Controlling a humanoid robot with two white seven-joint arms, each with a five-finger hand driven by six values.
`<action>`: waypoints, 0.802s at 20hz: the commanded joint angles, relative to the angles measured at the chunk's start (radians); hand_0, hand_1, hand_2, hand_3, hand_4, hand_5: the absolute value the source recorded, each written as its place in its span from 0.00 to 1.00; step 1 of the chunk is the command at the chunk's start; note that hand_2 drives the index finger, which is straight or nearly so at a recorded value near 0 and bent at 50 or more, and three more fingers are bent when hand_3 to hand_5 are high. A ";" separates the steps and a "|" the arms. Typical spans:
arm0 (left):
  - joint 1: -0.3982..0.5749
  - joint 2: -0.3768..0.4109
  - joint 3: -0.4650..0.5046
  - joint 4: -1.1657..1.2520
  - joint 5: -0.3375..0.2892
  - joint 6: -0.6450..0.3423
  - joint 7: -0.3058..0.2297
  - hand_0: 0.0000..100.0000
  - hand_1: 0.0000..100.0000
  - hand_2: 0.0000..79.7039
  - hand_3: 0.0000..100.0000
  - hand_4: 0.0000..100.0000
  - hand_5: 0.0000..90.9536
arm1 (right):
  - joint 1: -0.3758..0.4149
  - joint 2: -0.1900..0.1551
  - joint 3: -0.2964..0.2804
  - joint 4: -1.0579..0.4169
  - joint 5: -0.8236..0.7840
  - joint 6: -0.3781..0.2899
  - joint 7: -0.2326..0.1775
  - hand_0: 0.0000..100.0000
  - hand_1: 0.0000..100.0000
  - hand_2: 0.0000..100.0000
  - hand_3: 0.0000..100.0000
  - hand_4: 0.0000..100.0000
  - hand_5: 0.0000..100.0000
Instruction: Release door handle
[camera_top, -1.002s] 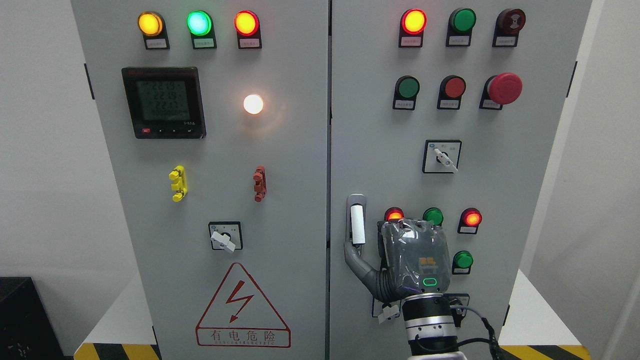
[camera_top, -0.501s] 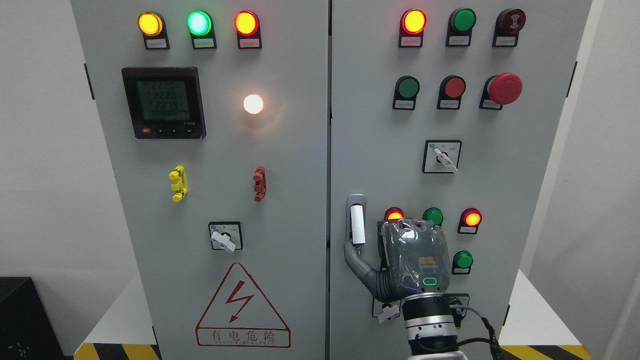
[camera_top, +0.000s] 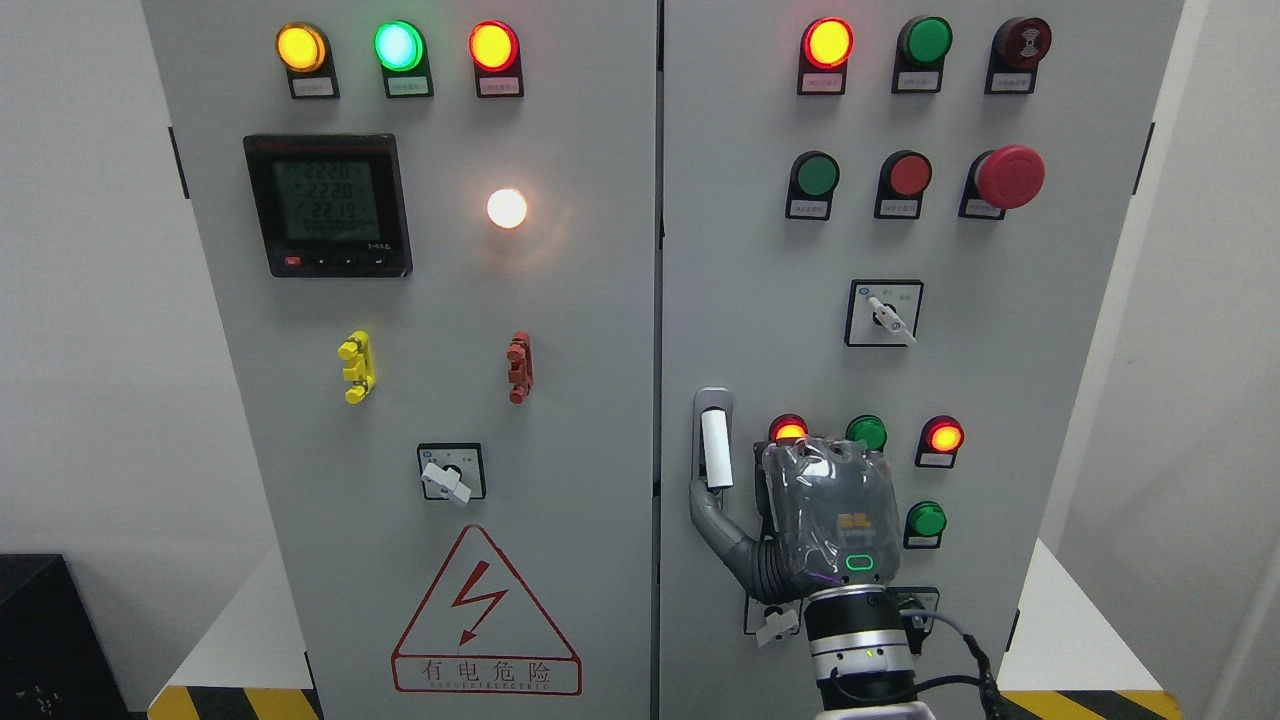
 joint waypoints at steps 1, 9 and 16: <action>0.000 0.000 -0.021 -0.020 0.000 0.000 0.000 0.00 0.00 0.03 0.08 0.01 0.00 | 0.001 0.001 -0.001 -0.001 0.000 0.001 -0.004 0.38 0.32 0.92 1.00 1.00 0.92; 0.000 0.000 -0.021 -0.020 0.000 0.000 0.000 0.00 0.00 0.03 0.09 0.01 0.00 | 0.006 0.001 -0.008 -0.010 0.000 0.008 -0.005 0.42 0.31 0.93 1.00 1.00 0.92; 0.000 0.000 -0.021 -0.020 0.000 0.000 0.000 0.00 0.00 0.03 0.09 0.01 0.00 | 0.006 0.001 -0.009 -0.011 0.000 0.016 -0.007 0.43 0.31 0.93 1.00 1.00 0.92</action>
